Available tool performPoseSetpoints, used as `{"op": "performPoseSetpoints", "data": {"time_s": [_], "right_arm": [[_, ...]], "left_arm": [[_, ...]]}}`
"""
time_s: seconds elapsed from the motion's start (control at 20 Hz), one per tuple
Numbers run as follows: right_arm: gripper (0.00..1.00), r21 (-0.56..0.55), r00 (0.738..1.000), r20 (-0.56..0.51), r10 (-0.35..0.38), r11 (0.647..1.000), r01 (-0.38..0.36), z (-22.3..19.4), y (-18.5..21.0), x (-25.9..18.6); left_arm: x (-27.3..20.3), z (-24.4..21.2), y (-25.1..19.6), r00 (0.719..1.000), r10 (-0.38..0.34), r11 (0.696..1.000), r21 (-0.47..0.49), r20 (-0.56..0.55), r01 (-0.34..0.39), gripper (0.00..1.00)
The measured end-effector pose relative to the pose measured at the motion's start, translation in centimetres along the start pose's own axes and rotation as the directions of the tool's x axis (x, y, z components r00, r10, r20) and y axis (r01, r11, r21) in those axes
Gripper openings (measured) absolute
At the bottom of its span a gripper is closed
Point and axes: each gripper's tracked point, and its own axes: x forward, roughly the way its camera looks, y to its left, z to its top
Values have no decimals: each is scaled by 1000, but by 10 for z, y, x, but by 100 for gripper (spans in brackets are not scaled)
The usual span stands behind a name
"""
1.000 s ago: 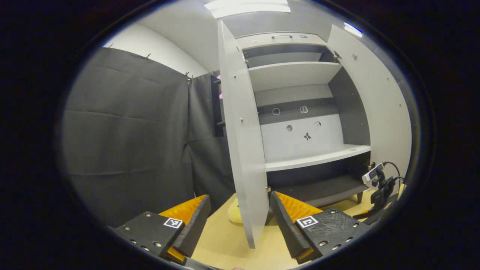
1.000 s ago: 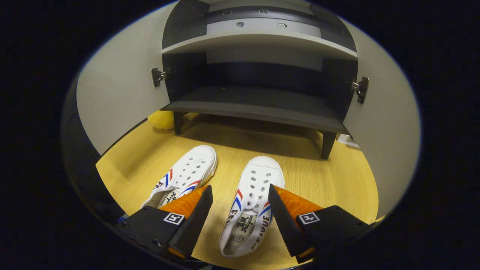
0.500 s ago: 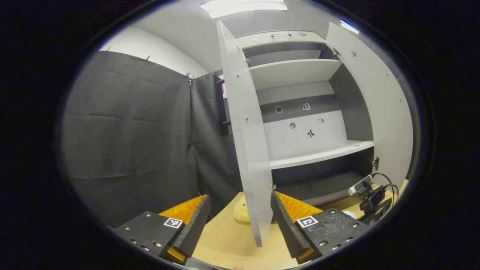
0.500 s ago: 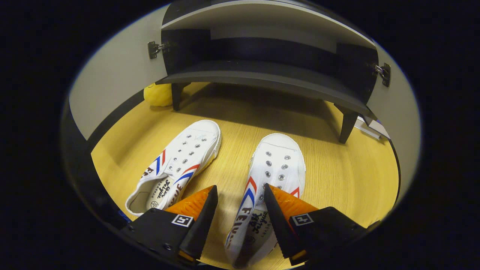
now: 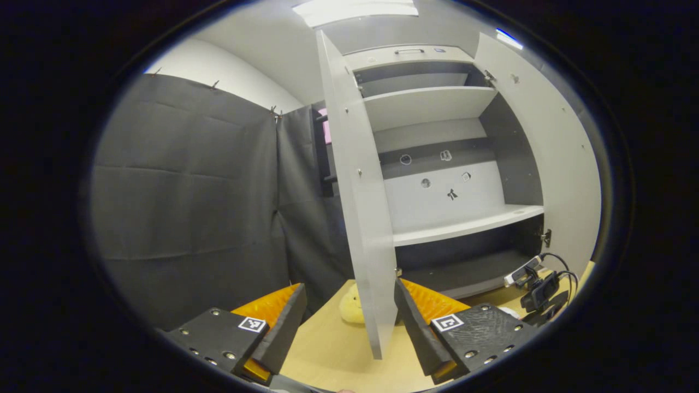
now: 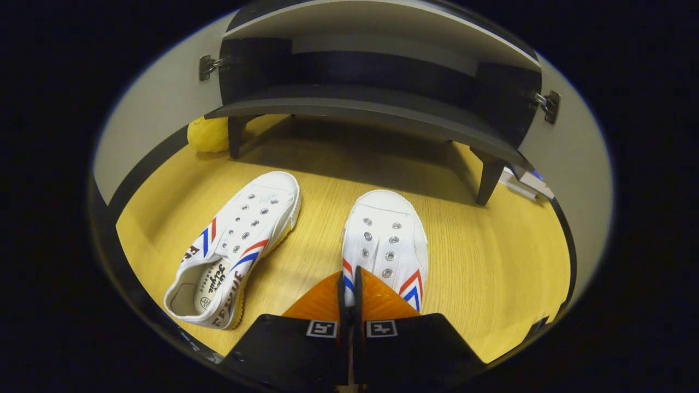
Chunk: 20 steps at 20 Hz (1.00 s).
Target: Grab one shoe with the right hand and put it into the shoe cabinet, grab the other shoe with the left hand and put it into the shoe cabinet; then close the right door with the right hand and the left door with the left hand.
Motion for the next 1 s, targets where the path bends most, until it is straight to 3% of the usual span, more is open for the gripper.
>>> {"op": "performPoseSetpoints", "data": {"time_s": [0.35,0.65,1.0], "right_arm": [[5,122,997,72,20,992,-29,17,-20,-26],[5,154,990,143,21,987,-43,34,-30,-55],[5,174,956,291,29,981,-83,91,-39,-117]], "left_arm": [[6,-1,-14,999,-48,999,-5,1,48,94],[9,2,-29,995,-97,995,1,12,97,94],[12,5,-43,991,-134,991,-12,26,134,94]]}}
